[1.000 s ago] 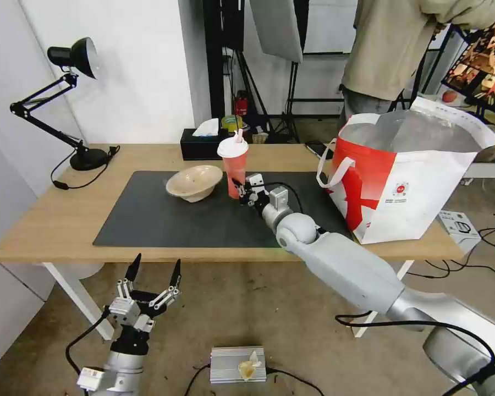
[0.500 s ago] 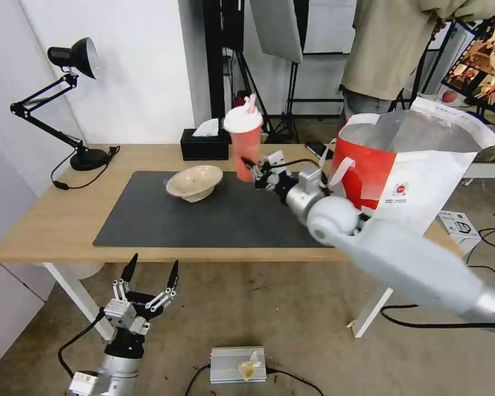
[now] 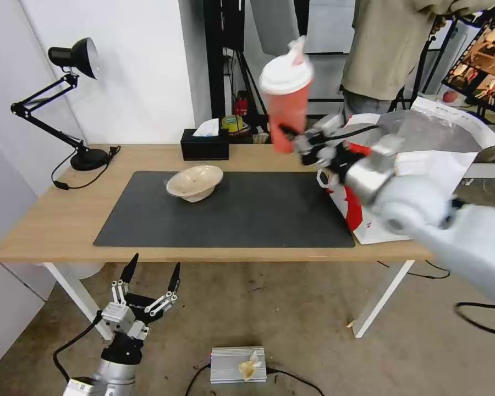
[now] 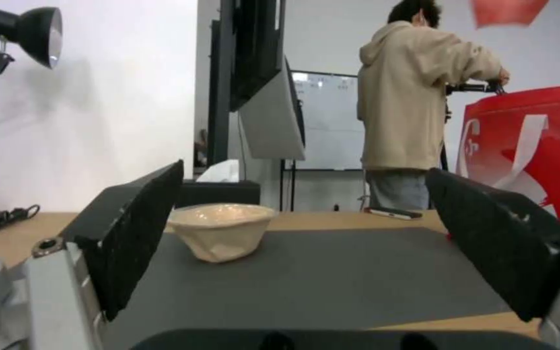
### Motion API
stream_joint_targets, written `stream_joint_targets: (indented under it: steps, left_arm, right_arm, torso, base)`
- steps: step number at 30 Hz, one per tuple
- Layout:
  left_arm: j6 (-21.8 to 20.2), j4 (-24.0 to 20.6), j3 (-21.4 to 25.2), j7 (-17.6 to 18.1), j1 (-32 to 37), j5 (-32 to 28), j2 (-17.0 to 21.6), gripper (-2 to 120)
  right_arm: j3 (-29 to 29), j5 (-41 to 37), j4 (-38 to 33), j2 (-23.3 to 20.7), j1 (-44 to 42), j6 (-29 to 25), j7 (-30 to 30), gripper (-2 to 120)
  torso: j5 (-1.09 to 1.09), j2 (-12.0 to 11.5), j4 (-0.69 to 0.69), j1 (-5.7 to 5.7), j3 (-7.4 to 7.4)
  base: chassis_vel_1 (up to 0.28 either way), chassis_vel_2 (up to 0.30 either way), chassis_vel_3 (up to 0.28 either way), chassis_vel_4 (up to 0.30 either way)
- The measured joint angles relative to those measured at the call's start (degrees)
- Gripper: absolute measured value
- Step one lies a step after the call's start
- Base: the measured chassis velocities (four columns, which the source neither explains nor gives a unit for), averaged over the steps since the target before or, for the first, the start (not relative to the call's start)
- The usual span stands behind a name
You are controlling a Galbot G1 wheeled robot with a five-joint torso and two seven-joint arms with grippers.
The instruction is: Pick up the trash from the table and place it into the takeout bag.
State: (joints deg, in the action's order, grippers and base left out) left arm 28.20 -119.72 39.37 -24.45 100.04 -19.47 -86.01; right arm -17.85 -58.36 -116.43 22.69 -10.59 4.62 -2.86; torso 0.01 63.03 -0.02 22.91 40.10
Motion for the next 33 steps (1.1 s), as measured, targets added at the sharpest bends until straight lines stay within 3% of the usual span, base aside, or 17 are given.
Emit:
stream_joint_targets:
  steps: [8,16,26,29,33]
  left_arm:
    - [0.10,-0.71,0.08,-0.04,-0.04,-0.24,1.05,100]
    - [0.53,-2.29,0.56,-0.29,0.61,-1.02,1.95,100]
    - [0.85,-2.96,0.21,-0.55,0.59,-1.39,2.05,100]
    - [0.85,-3.26,0.06,-0.59,0.49,-1.44,2.05,100]
    - [0.86,-3.98,-0.04,-0.71,0.31,-1.89,2.17,100]
  right_arm:
    - [6.71,-1.04,-0.86,-6.04,-0.66,0.44,2.90,3]
    - [13.61,1.89,3.82,-11.96,-1.83,1.43,9.91,3]
    - [15.94,6.18,7.52,-15.16,-2.11,2.78,15.25,3]
    - [16.17,8.42,8.84,-15.35,-2.07,2.85,16.78,3]
    - [16.31,18.31,13.80,-16.15,-1.98,2.42,22.74,3]
  torso:
    - [-0.01,0.00,0.02,0.00,0.00]
    - [0.00,0.00,0.02,0.00,0.00]
    - [-0.01,0.00,0.02,0.00,0.00]
    - [-0.01,0.00,0.03,0.01,0.00]
    - [-0.01,0.00,0.02,0.01,0.00]
  base:
    - [0.000,0.000,0.000,0.000]
    - [0.000,0.000,0.000,0.000]
    - [0.000,0.000,0.000,0.000]
    - [0.000,0.000,0.000,0.000]
    - [0.000,0.000,0.000,0.000]
